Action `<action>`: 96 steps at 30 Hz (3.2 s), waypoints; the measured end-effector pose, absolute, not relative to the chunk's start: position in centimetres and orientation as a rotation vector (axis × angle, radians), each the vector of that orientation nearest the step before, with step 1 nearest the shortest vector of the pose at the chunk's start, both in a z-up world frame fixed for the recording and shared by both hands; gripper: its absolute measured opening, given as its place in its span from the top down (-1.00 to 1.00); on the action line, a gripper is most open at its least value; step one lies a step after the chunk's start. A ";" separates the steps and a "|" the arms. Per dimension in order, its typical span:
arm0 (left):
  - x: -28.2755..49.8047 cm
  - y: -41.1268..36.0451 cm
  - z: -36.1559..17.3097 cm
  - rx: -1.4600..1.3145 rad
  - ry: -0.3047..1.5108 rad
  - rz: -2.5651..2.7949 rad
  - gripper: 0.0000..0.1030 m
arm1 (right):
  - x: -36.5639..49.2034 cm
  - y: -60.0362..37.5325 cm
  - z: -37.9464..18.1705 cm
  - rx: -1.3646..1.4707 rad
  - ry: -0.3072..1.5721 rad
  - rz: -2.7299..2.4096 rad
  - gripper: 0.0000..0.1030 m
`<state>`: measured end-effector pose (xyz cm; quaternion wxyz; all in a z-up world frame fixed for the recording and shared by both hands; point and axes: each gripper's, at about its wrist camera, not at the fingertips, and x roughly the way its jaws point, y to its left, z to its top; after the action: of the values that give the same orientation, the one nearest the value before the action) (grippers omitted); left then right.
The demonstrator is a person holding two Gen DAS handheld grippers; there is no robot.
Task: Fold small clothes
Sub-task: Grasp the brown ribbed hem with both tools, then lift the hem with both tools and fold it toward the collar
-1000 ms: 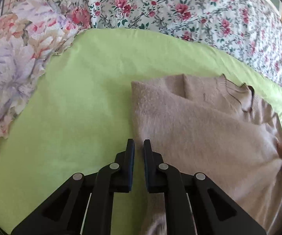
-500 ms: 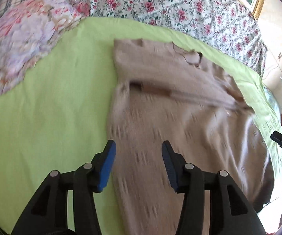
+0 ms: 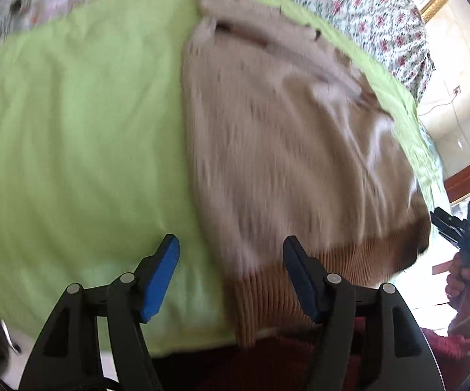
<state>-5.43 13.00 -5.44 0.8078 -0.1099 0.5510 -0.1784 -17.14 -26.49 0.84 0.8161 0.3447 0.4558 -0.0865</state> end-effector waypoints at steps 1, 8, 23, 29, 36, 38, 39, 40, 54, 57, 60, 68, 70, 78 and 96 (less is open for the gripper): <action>-6.2 13.0 -5.8 -0.239 1.179 -0.380 -0.29 | -17.3 -26.2 0.5 0.753 0.973 -0.174 0.15; -8.4 11.3 -6.6 -0.198 1.190 -0.397 -0.29 | -15.4 -25.4 -1.5 0.846 0.965 -0.120 0.15; -9.2 12.5 -4.6 -0.220 1.125 -0.531 0.79 | -20.1 -27.8 -1.2 0.890 0.905 -0.006 0.85; -8.1 11.8 -7.3 -0.321 1.222 -0.567 0.07 | -19.9 -28.0 -2.9 0.927 0.934 -0.008 0.71; -7.9 9.7 -6.4 -0.232 1.119 -0.593 0.88 | -19.1 -26.4 -2.7 0.848 0.954 0.034 0.84; -8.6 10.6 -5.7 -0.249 1.080 -0.582 0.93 | -19.9 -26.3 -2.2 0.821 0.948 0.016 0.85; -8.9 11.0 -5.4 -0.259 1.065 -0.571 0.93 | -20.5 -26.4 -2.2 0.826 0.943 0.012 0.86; -9.2 11.7 -5.1 -0.276 1.051 -0.560 0.93 | -21.1 -26.7 -2.3 0.848 0.935 0.019 0.86; -6.0 12.7 2.3 -0.381 0.832 -0.627 0.93 | -17.4 -28.1 3.6 0.869 0.694 0.158 0.87; -3.0 12.5 4.7 -0.356 0.749 -0.639 0.93 | -13.8 -29.8 5.5 0.833 0.617 0.158 0.87; 1.7 12.0 7.4 -0.356 0.664 -0.636 0.92 | -10.0 -32.0 6.5 0.808 0.570 0.142 0.87; 16.0 9.0 10.3 -0.327 0.593 -0.579 0.92 | 1.9 -38.6 6.4 0.777 0.555 0.024 0.87; 19.7 8.1 9.4 -0.314 0.625 -0.555 0.92 | 4.4 -40.0 5.6 0.764 0.575 -0.014 0.87; 31.6 6.3 1.6 -0.315 0.810 -0.462 0.91 | 11.6 -44.0 -1.3 0.801 0.737 -0.174 0.87; 24.1 2.8 -1.0 -0.227 0.906 -0.621 -0.10 | 9.3 -37.2 2.0 0.565 0.772 -0.106 0.28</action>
<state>24.09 2.79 -0.97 0.8467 -0.1077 0.4298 -0.2945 9.34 -37.17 2.01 0.8863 0.2717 0.3715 -0.0510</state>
